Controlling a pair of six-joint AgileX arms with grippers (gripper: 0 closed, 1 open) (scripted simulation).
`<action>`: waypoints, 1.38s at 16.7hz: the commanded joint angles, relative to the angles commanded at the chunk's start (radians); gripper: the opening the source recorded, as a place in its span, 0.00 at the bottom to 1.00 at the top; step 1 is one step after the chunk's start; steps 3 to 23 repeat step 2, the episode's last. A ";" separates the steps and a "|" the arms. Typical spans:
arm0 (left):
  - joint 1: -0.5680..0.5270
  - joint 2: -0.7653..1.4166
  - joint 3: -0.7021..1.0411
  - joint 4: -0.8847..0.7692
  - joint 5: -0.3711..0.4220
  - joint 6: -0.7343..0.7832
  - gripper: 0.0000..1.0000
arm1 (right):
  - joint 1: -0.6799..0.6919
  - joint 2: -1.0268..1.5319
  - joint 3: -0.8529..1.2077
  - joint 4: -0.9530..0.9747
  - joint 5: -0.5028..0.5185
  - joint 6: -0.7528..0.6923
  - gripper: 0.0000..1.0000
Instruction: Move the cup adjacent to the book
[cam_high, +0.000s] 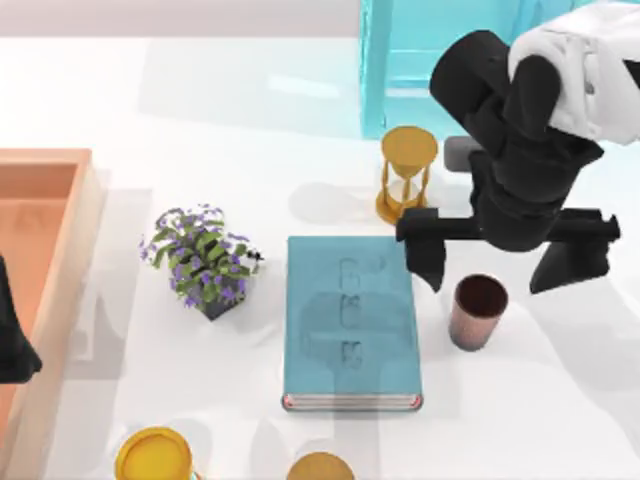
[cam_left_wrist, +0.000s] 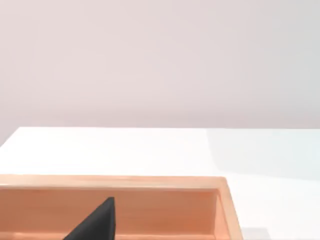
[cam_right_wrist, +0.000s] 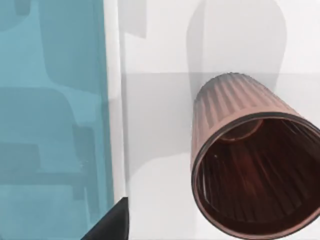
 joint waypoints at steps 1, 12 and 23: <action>0.000 0.000 0.000 0.000 0.000 0.000 1.00 | 0.000 0.000 0.000 0.000 0.000 0.000 1.00; 0.000 0.000 0.000 0.000 0.000 0.000 1.00 | 0.000 0.000 0.000 0.000 0.000 0.000 1.00; 0.000 0.000 0.000 0.000 0.000 0.000 1.00 | 0.000 0.000 0.000 0.000 0.000 0.000 1.00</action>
